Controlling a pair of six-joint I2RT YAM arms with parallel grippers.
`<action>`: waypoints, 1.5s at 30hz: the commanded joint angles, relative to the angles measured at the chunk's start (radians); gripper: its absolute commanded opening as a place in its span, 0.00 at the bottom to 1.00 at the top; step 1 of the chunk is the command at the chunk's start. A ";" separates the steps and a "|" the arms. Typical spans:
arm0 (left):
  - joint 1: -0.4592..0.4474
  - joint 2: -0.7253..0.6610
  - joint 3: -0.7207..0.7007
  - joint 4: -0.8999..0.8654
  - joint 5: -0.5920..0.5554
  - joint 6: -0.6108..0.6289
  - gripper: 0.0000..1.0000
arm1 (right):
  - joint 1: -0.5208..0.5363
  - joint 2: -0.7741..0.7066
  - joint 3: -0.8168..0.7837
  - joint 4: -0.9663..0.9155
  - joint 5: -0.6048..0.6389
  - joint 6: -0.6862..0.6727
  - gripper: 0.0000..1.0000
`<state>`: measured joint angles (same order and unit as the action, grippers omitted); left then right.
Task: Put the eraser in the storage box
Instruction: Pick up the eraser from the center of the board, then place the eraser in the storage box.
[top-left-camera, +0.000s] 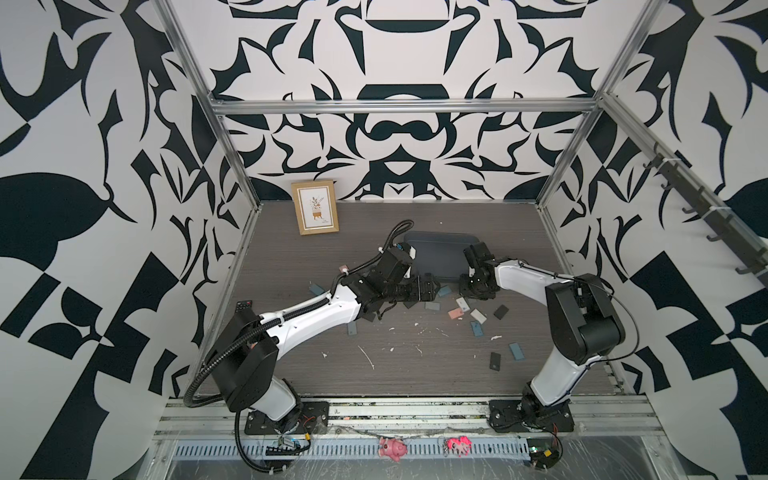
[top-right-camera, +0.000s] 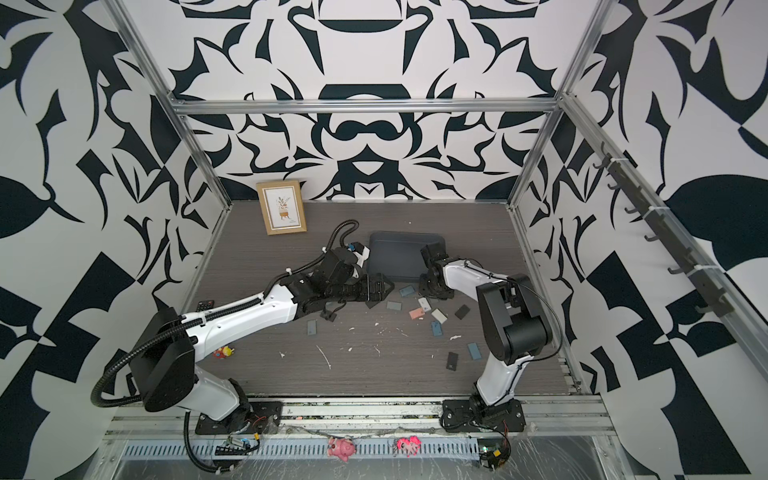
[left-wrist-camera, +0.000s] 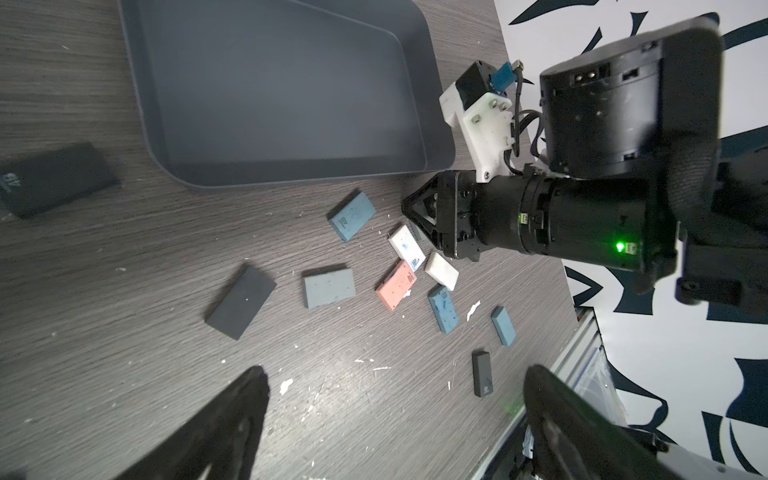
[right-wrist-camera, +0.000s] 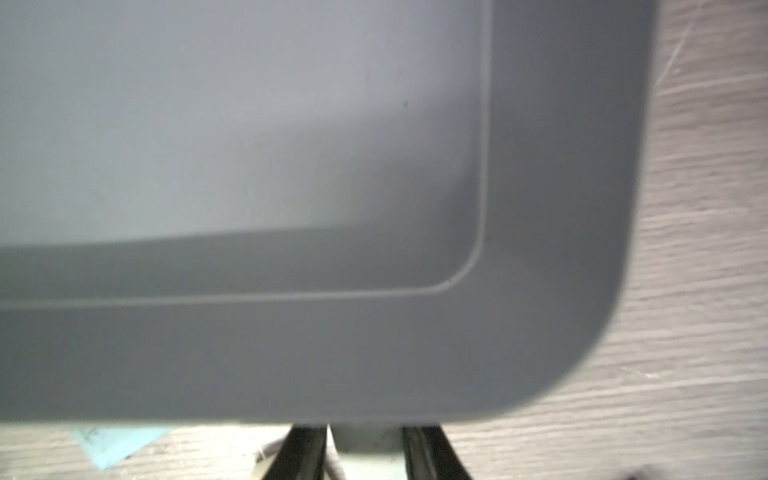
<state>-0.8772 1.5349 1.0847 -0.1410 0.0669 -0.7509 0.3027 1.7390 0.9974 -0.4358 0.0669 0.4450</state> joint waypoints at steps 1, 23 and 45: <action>-0.003 0.004 0.032 -0.019 -0.010 0.004 0.99 | 0.007 -0.008 -0.049 -0.114 0.023 0.043 0.26; 0.075 0.022 0.061 0.008 0.068 0.029 0.99 | -0.004 -0.085 0.378 -0.355 0.087 -0.024 0.19; 0.190 0.050 0.085 0.015 0.153 0.033 0.99 | -0.119 0.434 0.874 -0.346 0.050 -0.040 0.20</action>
<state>-0.6983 1.5642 1.1461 -0.1371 0.2028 -0.7250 0.1909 2.1773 1.8126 -0.7673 0.1223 0.4152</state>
